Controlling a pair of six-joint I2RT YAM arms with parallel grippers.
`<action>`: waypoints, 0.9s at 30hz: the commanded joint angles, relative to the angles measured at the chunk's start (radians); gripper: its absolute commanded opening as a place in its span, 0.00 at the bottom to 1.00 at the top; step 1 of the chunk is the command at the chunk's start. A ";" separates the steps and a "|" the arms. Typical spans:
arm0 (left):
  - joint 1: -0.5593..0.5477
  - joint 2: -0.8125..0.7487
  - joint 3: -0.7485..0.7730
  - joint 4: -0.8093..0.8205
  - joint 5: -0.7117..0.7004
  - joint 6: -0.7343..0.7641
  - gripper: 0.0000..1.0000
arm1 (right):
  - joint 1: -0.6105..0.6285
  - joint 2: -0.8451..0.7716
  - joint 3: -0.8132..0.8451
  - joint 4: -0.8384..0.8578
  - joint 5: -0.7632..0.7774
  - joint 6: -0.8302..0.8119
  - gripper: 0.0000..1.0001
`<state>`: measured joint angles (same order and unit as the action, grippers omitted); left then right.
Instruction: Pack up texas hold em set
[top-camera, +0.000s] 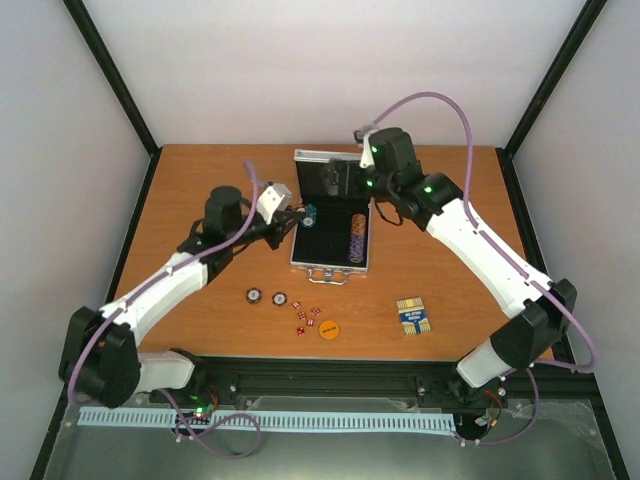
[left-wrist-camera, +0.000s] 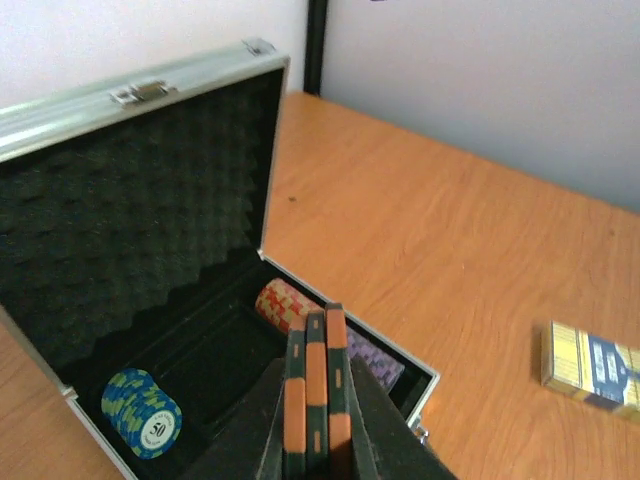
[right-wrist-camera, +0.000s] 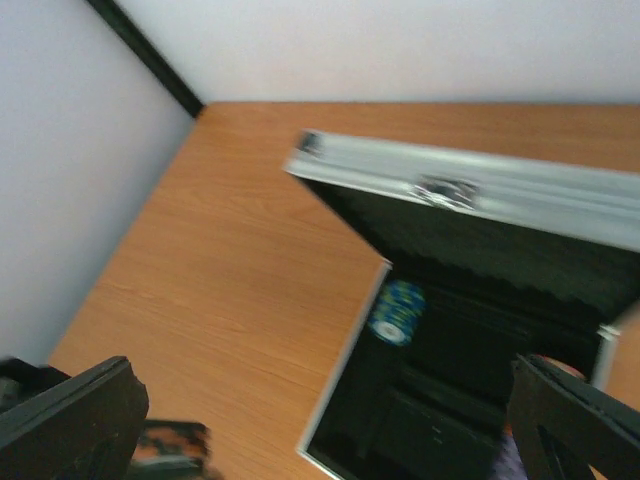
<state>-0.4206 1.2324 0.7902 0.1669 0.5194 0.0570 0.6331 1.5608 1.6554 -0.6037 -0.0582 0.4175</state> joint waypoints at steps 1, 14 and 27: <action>0.032 0.111 0.195 -0.381 0.173 0.212 0.01 | -0.074 -0.105 -0.155 0.076 0.054 -0.008 1.00; 0.040 0.506 0.533 -0.799 0.070 0.578 0.01 | -0.188 -0.214 -0.384 0.141 0.031 -0.012 1.00; 0.032 0.716 0.694 -0.819 -0.077 0.686 0.01 | -0.249 -0.181 -0.409 0.138 -0.001 -0.016 1.00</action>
<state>-0.3862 1.9228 1.4010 -0.6334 0.4877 0.6609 0.3988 1.3701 1.2591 -0.4953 -0.0471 0.4076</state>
